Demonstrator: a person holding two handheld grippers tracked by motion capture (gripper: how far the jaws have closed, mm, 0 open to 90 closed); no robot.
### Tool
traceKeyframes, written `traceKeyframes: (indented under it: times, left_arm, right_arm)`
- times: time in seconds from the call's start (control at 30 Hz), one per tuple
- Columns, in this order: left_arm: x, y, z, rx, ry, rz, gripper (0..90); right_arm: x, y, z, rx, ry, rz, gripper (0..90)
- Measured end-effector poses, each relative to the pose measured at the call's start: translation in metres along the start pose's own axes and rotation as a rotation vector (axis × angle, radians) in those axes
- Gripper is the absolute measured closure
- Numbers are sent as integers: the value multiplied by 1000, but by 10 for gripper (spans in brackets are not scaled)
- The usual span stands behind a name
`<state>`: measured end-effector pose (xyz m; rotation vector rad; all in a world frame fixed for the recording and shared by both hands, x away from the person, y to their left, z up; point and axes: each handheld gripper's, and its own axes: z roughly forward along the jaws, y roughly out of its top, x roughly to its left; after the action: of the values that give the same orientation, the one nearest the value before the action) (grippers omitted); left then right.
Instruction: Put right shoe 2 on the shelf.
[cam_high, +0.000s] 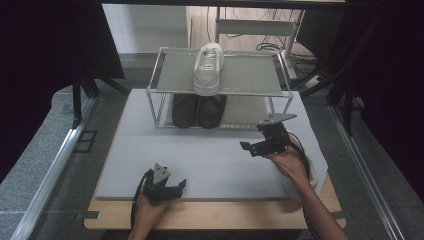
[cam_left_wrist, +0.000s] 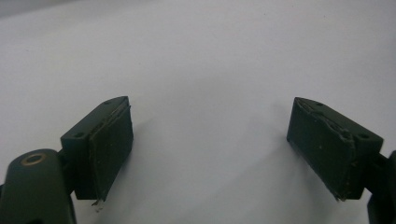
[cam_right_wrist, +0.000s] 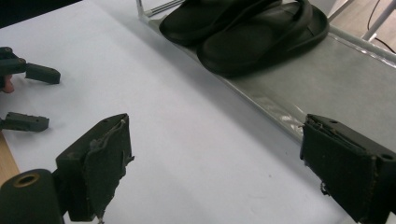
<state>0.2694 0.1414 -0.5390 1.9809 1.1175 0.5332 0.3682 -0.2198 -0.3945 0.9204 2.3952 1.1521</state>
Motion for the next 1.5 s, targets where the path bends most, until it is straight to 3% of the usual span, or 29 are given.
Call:
traceKeyframes:
  times: [0.63, 0.77, 0.93, 1.2, 1.5]
  left_arm:
    - [0, 0, 0, -3, 1, -4, 147]
    - [0, 0, 0, -3, 1, -1, 147]
    - [0, 0, 0, -3, 1, -1, 147]
    - [0, 0, 0, 0, 1, -2, 147]
    - [0, 0, 0, 0, 1, 0, 146]
  right_arm:
    - [-22, -34, -37, 4, -62, 129, 57]
    - [-26, -40, -45, 24, -106, 125, 55]
    - [-32, -49, -55, 43, -153, 135, 141]
    - [-45, -63, -73, 61, -210, 171, 177]
    - [-58, -82, -95, 80, -260, 244, 216]
